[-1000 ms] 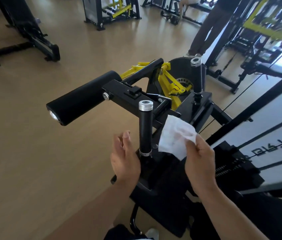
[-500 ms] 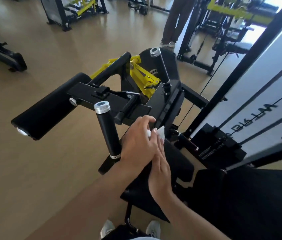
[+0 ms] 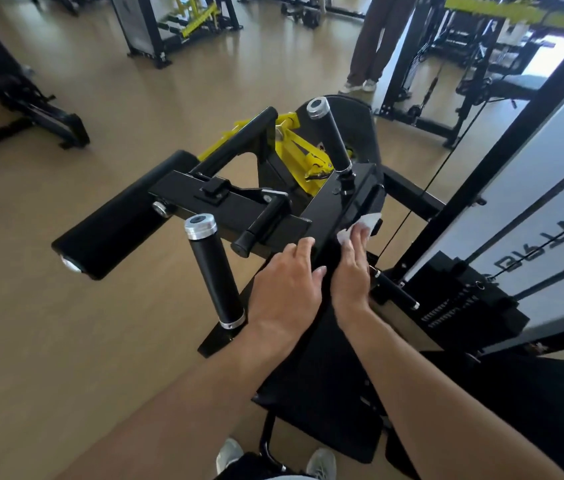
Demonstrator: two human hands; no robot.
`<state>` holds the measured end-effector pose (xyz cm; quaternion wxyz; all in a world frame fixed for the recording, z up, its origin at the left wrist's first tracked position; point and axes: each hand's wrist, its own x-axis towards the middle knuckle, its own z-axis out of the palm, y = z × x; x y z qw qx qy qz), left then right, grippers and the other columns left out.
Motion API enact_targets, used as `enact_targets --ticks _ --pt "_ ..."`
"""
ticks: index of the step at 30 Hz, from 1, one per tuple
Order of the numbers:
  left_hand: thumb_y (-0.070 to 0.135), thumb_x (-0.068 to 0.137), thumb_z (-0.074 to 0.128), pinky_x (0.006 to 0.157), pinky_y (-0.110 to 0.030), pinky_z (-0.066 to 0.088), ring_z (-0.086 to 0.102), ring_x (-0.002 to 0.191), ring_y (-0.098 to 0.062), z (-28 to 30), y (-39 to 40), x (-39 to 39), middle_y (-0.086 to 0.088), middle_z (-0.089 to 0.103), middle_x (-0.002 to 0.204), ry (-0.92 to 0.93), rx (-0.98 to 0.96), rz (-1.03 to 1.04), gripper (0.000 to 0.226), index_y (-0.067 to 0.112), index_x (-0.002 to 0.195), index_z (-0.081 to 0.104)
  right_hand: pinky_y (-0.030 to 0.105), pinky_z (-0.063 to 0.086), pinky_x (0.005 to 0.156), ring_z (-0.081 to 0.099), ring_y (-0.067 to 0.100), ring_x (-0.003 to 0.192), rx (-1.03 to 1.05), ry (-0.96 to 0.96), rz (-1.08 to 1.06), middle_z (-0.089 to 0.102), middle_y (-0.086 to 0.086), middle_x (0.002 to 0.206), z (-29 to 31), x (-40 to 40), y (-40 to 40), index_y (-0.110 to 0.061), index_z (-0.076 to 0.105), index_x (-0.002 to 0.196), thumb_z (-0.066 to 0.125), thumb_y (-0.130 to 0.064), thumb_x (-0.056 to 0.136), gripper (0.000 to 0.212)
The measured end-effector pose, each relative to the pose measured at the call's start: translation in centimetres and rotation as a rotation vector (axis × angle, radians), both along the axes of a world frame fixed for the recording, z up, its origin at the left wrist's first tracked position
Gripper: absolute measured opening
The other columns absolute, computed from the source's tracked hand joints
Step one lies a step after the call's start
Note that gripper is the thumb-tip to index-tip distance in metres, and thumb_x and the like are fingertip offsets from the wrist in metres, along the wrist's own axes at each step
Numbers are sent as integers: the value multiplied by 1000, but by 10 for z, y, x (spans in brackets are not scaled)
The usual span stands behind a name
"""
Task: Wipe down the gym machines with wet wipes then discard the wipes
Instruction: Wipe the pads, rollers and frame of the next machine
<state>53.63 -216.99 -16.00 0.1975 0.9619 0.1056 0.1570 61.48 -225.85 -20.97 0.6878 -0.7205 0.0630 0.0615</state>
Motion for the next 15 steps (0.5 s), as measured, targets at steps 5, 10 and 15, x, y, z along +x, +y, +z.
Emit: enact_targets --ticks 5,10,15 --pt "49 102 44 83 -30 53 67 106 -17 0 -1 11 2 65 123 46 64 26 52 23 147 40 23 43 101 57 -4 113 101 144 -215 63 -24 120 -12 -52 -8 -35 62 137 57 -55 97 44" --pt "51 102 46 79 -29 54 68 107 -14 2 0 26 4 68 122 53 85 17 50 25 145 42 41 20 126 25 13 151 -18 72 2 20 -8 168 -3 18 -8 -34 15 162 42 -42 108 61" --pt "57 94 57 79 -34 59 69 102 -16 4 -2 38 1 70 117 38 115 -24 79 24 158 22 44 1 128 -5 13 156 -67 -8 103 -11 -11 170 1 92 -21 -32 -2 162 32 -39 111 62"
